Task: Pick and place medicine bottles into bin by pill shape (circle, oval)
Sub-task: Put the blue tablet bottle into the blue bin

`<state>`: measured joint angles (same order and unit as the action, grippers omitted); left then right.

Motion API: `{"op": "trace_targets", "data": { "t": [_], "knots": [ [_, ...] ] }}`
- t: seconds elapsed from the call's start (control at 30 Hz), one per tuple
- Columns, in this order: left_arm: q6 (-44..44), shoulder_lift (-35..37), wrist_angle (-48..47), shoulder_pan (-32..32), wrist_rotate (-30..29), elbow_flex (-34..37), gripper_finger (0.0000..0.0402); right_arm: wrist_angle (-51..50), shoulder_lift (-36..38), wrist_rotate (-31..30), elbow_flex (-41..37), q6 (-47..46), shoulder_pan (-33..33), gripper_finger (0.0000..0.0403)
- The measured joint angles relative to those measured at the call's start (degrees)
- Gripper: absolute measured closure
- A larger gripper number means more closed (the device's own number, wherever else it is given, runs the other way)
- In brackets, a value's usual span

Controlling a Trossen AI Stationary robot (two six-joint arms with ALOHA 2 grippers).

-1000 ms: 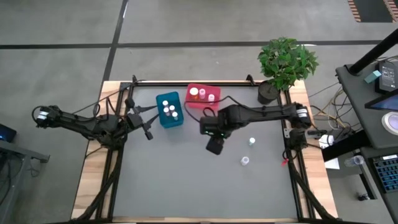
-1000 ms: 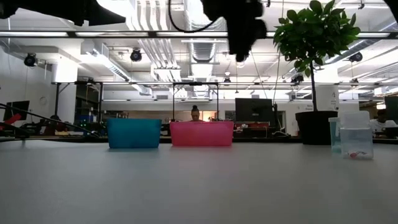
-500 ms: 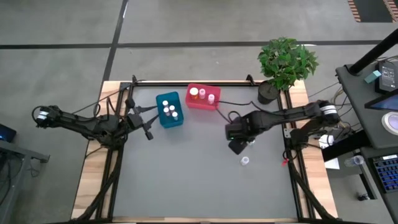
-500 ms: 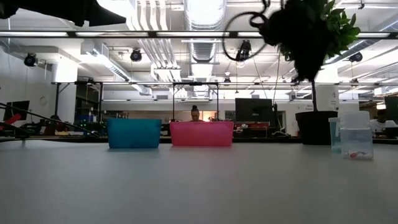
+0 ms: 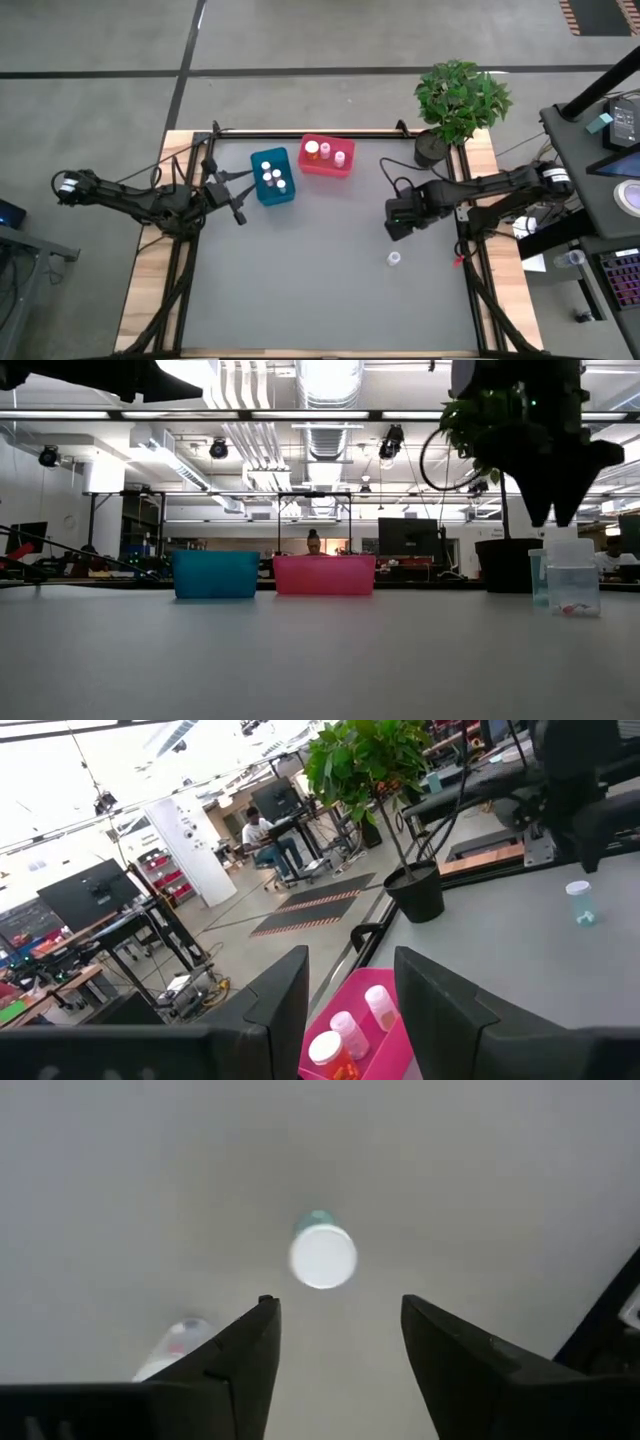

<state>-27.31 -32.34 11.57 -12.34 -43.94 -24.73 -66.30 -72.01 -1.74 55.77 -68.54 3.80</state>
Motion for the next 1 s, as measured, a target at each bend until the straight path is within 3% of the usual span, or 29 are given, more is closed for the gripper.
{"op": "trace_targets", "data": {
  "t": [0.33,0.77,1.0],
  "knots": [
    [0.0,0.0,0.0,0.0,0.0,0.0,0.027,10.5,-0.5,0.1,-5.7,0.0,-1.7,0.0193],
    [-0.1,0.0,0.0,0.0,0.0,0.0,0.027,11.8,-2.0,-0.4,-7.7,0.6,-2.3,0.0194],
    [-0.1,0.0,0.0,0.0,0.0,0.0,0.027,12.6,-4.6,-0.3,-7.7,1.8,-2.3,0.0238]
  ]
}}
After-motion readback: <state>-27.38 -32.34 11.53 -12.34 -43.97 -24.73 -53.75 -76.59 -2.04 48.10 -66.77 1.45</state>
